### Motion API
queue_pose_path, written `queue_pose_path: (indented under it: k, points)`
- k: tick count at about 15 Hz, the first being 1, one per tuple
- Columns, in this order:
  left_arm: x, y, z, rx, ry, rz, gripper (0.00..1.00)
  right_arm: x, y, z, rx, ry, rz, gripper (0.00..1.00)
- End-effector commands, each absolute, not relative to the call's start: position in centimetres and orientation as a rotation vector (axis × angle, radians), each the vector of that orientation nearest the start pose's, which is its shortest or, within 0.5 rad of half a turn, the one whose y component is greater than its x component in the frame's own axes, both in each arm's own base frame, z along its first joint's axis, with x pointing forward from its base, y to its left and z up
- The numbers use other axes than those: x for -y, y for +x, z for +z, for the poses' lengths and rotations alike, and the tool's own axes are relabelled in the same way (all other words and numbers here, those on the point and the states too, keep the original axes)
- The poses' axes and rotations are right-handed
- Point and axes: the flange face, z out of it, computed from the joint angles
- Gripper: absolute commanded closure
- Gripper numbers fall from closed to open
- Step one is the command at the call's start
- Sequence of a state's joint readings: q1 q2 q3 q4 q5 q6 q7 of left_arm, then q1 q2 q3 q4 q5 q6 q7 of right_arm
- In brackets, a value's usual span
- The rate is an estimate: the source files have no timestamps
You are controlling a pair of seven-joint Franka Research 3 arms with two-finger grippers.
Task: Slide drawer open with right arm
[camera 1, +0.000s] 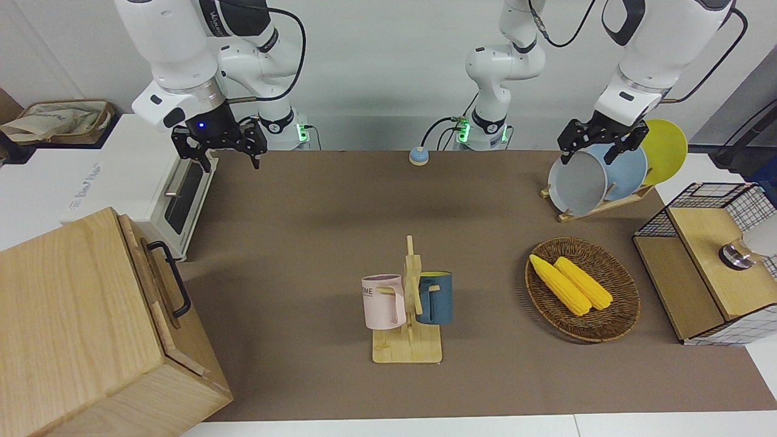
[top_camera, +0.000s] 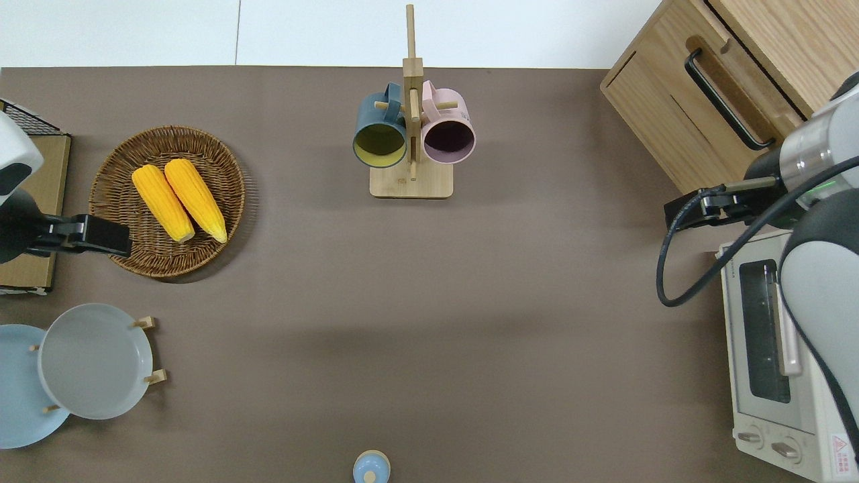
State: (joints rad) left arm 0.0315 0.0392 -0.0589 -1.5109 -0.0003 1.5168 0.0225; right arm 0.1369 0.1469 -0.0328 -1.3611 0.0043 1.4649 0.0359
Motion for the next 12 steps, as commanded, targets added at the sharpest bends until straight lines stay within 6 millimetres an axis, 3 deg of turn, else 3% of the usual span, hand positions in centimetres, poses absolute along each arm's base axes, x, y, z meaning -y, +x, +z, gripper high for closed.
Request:
queue_pose_path:
  k: [1,12]
  points:
    - [1.3,56.3,62.9,-0.094,-3.126,0.062,0.01,-6.1,58.7,63.4,0.12,-3.158,0.035,0.015]
    - [1.3,56.3,62.9,-0.094,-3.126,0.062,0.01,-4.9,58.7,63.4,0.106,-3.144,0.05,0.015]
